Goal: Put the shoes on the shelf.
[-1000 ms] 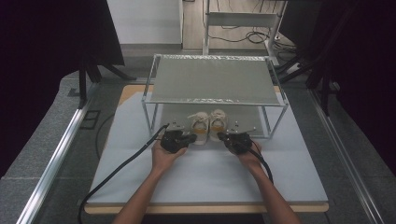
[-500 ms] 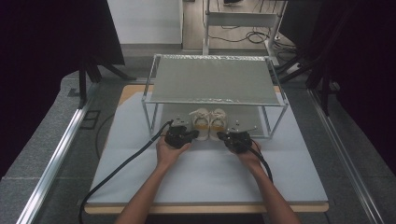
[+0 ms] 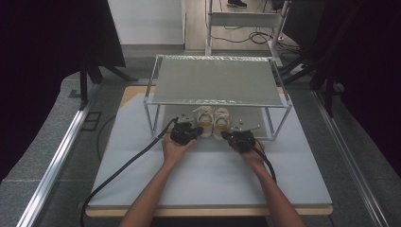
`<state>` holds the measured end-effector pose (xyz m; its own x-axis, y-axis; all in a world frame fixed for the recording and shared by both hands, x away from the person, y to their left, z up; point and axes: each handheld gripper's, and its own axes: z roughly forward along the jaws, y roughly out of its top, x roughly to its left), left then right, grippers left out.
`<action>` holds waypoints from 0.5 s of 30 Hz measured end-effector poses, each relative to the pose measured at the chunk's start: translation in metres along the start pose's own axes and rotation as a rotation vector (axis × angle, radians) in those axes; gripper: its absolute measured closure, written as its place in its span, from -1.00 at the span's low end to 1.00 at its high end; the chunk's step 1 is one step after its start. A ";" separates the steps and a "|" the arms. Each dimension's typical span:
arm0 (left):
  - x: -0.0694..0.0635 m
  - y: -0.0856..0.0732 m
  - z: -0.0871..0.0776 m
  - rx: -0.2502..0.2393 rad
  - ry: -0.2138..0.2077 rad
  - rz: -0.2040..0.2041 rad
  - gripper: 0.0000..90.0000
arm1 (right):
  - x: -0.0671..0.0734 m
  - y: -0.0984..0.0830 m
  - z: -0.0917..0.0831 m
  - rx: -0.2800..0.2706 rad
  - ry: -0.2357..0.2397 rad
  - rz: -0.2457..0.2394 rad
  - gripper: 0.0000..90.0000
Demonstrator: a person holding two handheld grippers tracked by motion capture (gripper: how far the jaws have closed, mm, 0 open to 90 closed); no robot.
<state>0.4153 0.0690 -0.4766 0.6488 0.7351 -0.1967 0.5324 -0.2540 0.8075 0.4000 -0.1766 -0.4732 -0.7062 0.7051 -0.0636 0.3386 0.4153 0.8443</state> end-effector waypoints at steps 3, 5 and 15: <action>0.001 0.001 0.002 0.003 0.003 -0.002 0.94 | -0.008 0.002 0.005 -0.006 -0.016 0.022 0.99; 0.002 0.001 0.004 0.006 0.010 -0.002 0.94 | -0.010 0.002 0.007 -0.004 -0.017 0.035 0.99; 0.007 0.006 0.009 0.009 0.029 -0.002 0.94 | -0.013 0.003 0.018 -0.006 -0.025 0.052 0.99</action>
<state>0.4281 0.0667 -0.4784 0.6317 0.7537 -0.1814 0.5386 -0.2584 0.8019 0.4212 -0.1744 -0.4794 -0.6718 0.7400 -0.0327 0.3711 0.3744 0.8498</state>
